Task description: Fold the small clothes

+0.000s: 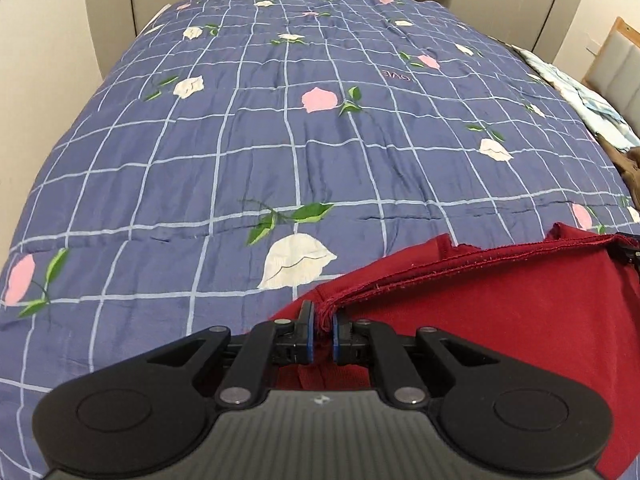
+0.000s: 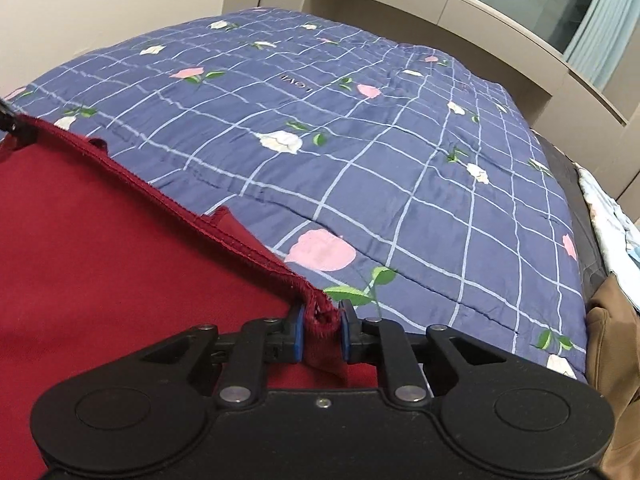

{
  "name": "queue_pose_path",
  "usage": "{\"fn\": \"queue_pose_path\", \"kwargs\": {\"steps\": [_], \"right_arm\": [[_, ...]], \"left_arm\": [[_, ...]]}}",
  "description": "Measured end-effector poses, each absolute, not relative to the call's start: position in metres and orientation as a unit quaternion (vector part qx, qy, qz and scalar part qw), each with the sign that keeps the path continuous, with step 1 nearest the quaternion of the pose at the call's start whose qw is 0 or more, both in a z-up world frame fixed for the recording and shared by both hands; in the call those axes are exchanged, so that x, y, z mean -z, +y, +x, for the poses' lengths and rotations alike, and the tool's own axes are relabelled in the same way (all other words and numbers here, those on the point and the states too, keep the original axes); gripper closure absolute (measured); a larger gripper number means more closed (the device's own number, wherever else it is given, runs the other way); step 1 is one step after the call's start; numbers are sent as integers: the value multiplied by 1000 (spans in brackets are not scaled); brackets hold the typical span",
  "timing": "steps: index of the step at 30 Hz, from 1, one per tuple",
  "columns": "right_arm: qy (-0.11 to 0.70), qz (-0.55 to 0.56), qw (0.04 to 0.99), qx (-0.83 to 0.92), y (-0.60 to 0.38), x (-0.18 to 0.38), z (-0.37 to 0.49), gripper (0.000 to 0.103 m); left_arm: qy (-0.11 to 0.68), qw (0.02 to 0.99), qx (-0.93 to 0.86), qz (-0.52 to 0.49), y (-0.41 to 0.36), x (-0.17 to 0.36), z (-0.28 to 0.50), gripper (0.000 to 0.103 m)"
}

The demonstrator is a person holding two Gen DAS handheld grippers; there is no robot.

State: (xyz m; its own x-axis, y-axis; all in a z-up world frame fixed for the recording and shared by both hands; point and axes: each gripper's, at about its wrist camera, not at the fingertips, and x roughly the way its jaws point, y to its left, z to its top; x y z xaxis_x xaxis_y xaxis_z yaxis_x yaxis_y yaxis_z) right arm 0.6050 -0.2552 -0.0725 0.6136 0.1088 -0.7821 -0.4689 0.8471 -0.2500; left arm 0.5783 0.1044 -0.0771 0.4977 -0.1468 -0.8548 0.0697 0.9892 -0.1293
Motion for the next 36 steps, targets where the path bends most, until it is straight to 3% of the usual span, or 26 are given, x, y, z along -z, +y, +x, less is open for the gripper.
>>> {"fn": "queue_pose_path", "kwargs": {"steps": [2,3,5,7,9,10,12,13,19,26,30,36], "right_arm": [[402,-219,875,-159,-256,73,605,80],[398,-217,879,-150,-258,73,604,69],[389,-200,889,-135,-264,70,603,58],[378,-181,900,-123,-272,65,600,46],[358,-169,912,-110,-278,61,593,29],[348,-165,917,-101,-280,59,590,23],[323,-166,929,-73,-283,56,580,3],[310,-172,933,-57,-282,56,575,0],[256,-209,942,-58,-258,57,537,1],[197,-400,889,-104,-202,101,520,1],[186,-379,906,-32,-217,106,551,1],[216,-281,933,55,-258,123,595,1]], "left_arm": [[497,865,60,-40,104,78,579,93],[497,865,54,-40,104,77,579,87],[499,864,48,-41,105,74,580,76],[496,867,32,-40,109,68,580,33],[479,877,14,-41,114,59,575,20],[468,883,8,-41,116,53,571,20],[451,891,3,-45,117,44,562,13],[439,897,3,-46,116,41,555,5],[360,933,20,-14,81,35,511,2],[338,936,57,83,10,66,505,2],[360,926,0,117,3,91,531,2],[376,924,-62,23,38,107,558,0]]}}
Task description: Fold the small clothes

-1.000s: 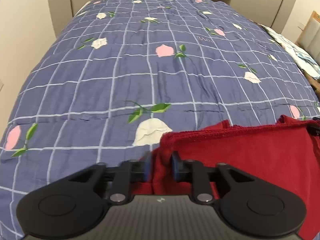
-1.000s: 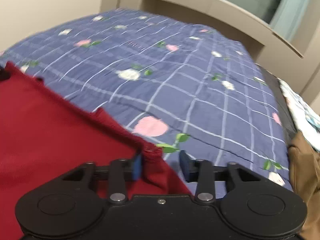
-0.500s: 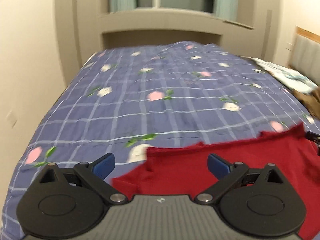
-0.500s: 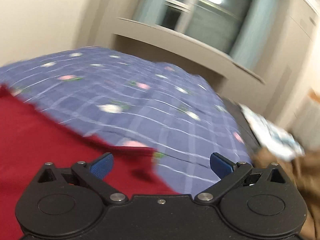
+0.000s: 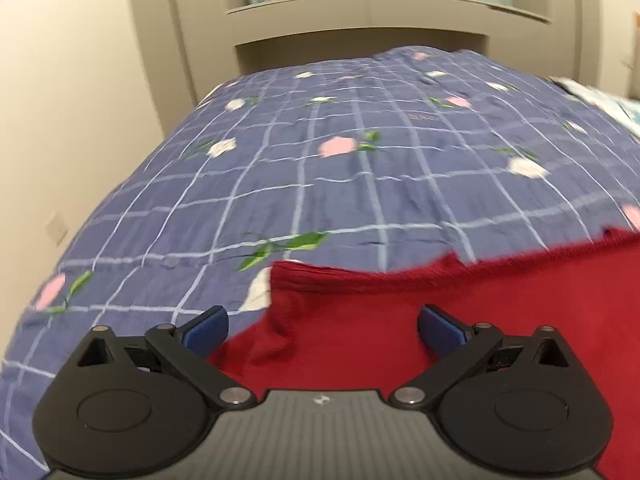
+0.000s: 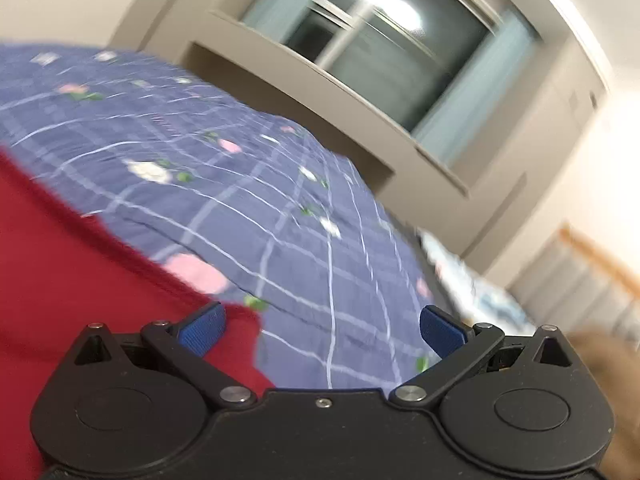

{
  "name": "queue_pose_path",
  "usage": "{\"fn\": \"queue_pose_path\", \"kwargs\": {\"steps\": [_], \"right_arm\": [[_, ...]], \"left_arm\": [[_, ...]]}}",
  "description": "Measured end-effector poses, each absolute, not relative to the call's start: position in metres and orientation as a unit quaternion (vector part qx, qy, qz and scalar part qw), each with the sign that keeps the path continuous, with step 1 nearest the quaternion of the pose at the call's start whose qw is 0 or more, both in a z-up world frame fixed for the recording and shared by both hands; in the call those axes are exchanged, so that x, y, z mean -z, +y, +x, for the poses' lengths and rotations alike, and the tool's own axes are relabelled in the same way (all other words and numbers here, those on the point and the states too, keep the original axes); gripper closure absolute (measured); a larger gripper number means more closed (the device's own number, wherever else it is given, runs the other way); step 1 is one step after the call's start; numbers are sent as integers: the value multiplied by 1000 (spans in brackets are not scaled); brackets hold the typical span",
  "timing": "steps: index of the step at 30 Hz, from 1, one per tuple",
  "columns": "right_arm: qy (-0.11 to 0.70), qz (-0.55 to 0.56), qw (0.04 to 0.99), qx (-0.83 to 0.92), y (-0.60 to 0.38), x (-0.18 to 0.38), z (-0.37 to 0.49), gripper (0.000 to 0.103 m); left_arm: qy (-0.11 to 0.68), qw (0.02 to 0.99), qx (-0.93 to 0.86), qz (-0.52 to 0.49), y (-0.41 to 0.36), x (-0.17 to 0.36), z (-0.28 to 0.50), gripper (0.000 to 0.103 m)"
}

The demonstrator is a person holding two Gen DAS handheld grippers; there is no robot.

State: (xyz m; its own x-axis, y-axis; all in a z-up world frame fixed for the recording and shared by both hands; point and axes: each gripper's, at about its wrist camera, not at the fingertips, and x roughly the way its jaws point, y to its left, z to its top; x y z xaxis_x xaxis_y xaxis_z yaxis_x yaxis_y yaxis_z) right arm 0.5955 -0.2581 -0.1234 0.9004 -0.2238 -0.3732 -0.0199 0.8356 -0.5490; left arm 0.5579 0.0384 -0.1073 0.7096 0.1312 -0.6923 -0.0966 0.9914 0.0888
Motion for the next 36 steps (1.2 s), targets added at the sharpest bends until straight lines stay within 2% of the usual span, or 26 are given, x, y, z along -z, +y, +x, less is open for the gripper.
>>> {"fn": "queue_pose_path", "kwargs": {"steps": [8,11,15,22,27,31,33,36], "right_arm": [[297,-129,941,97,-311,117,623,1],[269,-164,941,122,-313,100,603,1],[203,-241,944,95,-281,73,546,1],[141,-358,921,-54,-177,74,438,1],[161,-407,890,-125,-143,102,407,1],[148,-459,872,-83,-160,117,405,1],[165,-441,880,-53,-182,115,408,1],[218,-366,905,-4,-223,111,419,1]], "left_arm": [[385,921,-51,-36,63,113,566,0],[389,920,-38,-40,70,103,565,1],[327,944,-36,-25,78,71,537,1],[303,950,-56,-59,72,51,456,1],[308,946,-94,-28,57,70,409,1],[329,933,-132,63,48,87,398,1],[342,923,-151,86,51,93,399,0],[355,920,-159,44,68,92,394,0]]}}
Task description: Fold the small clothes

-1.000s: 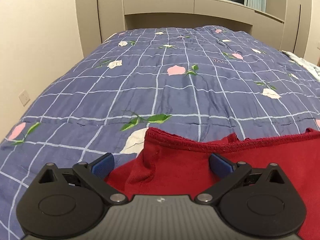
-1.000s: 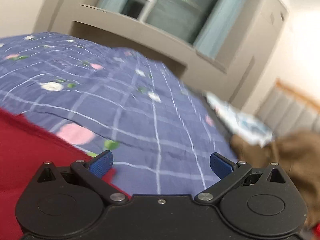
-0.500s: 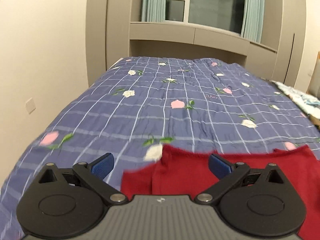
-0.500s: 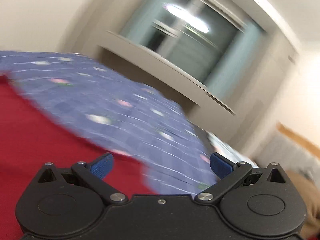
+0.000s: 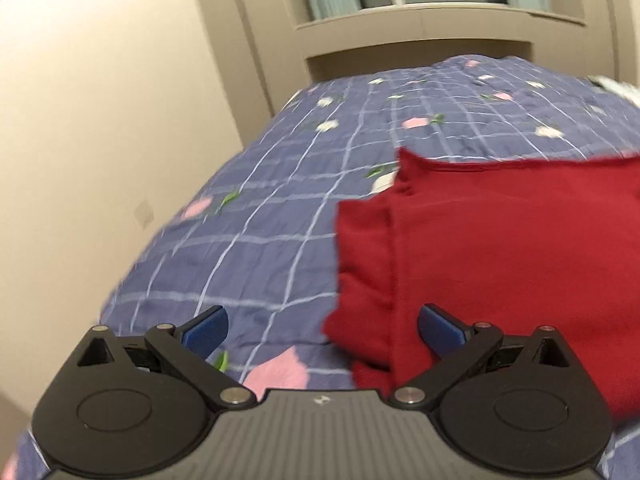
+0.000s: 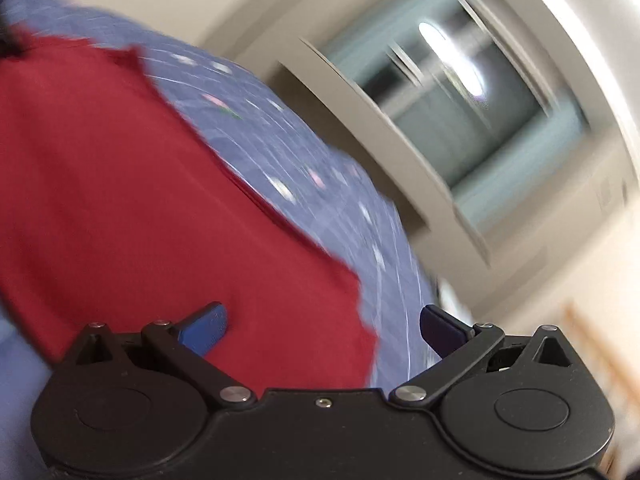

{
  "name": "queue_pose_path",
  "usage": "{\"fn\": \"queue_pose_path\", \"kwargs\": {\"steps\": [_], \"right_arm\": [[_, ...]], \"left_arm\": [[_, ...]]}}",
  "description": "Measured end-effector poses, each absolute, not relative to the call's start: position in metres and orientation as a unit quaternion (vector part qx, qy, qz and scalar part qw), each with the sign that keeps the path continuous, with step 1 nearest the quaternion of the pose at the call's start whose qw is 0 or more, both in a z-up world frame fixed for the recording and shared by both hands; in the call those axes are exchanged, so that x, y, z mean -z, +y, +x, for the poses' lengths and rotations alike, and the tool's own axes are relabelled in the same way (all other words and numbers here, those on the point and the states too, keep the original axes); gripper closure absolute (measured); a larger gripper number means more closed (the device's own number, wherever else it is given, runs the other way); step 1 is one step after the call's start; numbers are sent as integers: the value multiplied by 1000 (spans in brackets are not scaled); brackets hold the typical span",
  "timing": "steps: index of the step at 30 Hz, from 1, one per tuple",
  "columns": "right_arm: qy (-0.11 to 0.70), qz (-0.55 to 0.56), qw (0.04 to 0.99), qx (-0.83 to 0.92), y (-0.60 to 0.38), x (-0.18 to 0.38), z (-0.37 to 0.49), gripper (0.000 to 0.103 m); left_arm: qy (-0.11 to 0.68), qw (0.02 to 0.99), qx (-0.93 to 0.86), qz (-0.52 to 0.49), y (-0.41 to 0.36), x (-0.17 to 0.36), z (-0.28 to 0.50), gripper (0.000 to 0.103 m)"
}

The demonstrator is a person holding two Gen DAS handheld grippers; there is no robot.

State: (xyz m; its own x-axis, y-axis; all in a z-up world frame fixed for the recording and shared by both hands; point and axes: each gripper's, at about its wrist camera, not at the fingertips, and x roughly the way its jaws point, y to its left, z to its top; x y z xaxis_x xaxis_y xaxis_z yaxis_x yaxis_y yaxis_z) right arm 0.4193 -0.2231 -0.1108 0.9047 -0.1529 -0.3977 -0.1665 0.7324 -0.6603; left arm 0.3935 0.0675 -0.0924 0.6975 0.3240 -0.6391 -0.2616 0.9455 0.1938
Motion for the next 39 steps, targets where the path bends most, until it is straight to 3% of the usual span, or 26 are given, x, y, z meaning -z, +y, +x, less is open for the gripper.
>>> {"fn": "queue_pose_path", "kwargs": {"steps": [6,18,25,31,39], "right_arm": [[252,-282,924,59,-267,114,427,1],[267,-230,933,76,-268,87,405,1],[236,-244,941,13,-230,79,361,1],[271,-247,930,23,-228,105,350,1],[300,-205,931,46,-238,104,324,1]], "left_arm": [[379,913,-141,-51,100,96,391,0],[392,897,-135,-156,135,82,383,1],[374,907,-108,-158,119,62,362,0],[443,879,-129,-125,104,92,353,0],[438,873,-129,-172,120,85,328,1]]}}
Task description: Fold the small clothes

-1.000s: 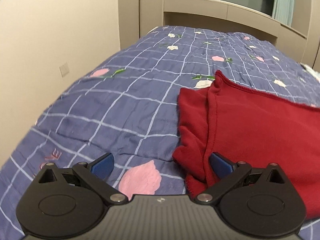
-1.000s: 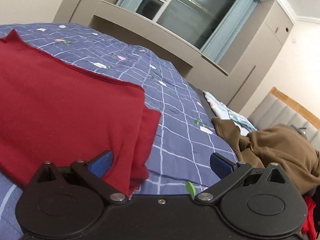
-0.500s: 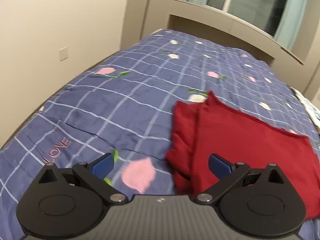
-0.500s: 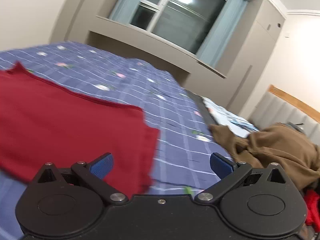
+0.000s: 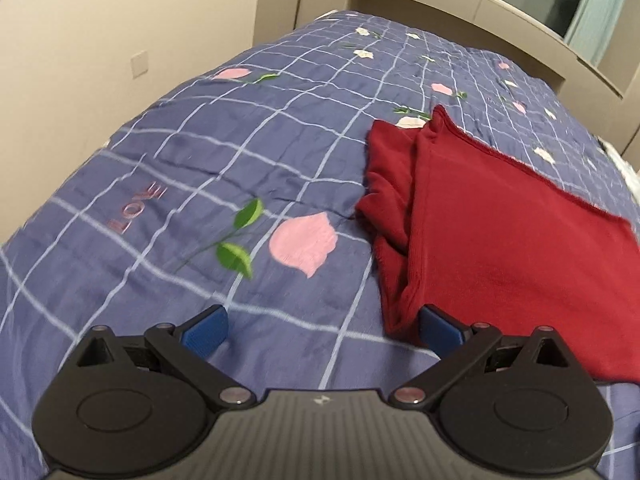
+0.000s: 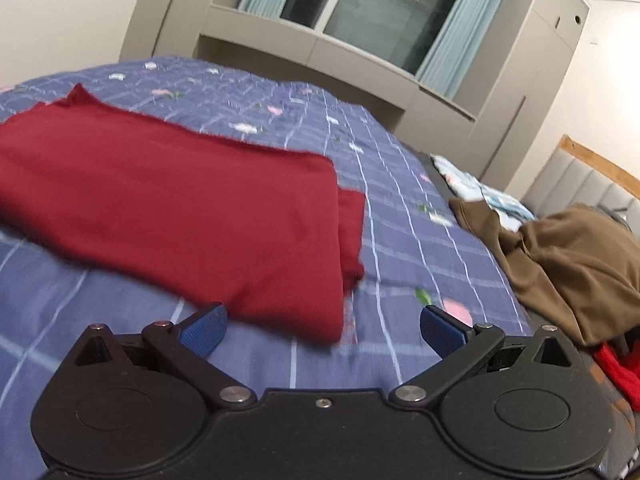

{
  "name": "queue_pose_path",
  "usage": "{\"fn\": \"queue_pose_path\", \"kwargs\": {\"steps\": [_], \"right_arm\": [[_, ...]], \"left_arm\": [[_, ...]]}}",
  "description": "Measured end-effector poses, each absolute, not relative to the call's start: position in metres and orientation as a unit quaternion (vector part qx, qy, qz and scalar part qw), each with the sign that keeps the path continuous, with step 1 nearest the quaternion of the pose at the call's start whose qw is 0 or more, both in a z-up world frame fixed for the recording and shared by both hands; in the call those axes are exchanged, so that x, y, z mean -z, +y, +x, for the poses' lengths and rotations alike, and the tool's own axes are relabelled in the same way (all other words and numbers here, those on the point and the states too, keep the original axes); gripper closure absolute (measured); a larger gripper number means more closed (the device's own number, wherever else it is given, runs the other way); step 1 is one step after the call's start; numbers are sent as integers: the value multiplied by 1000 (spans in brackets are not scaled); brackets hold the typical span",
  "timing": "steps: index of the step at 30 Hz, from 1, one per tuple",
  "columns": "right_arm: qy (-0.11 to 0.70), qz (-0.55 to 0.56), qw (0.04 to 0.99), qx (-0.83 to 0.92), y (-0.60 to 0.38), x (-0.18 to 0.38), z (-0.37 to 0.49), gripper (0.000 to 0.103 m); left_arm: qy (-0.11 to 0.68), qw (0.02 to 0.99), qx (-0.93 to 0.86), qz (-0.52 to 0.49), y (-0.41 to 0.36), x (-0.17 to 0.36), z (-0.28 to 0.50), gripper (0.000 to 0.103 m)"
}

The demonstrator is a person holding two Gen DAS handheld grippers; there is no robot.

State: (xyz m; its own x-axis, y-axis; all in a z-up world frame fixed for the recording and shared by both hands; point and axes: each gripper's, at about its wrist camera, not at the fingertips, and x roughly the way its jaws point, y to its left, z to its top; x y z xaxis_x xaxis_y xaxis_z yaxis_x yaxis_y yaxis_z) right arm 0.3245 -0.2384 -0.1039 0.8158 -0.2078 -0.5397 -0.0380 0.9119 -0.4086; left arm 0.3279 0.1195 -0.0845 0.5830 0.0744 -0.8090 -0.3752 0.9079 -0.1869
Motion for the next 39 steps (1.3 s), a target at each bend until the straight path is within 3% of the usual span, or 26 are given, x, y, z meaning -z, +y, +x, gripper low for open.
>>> {"fn": "queue_pose_path", "kwargs": {"steps": [8,18,25,31,39], "right_arm": [[279,-201,936,74,-229,104,294,0],[203,-238,950,6,-172,79,333,0],[175,-292,939,-44,-123,94,388,1],[196,-353,911,-78,-104,121,392,1],[164,-372,911,-69,-100,129,384,1]], "left_arm": [[433,883,-125,-131,104,88,298,0],[411,880,-114,-210,113,79,300,0],[415,879,-115,-205,112,82,302,0],[416,878,-117,-204,112,83,303,0],[423,881,-124,-174,103,88,307,0]]}}
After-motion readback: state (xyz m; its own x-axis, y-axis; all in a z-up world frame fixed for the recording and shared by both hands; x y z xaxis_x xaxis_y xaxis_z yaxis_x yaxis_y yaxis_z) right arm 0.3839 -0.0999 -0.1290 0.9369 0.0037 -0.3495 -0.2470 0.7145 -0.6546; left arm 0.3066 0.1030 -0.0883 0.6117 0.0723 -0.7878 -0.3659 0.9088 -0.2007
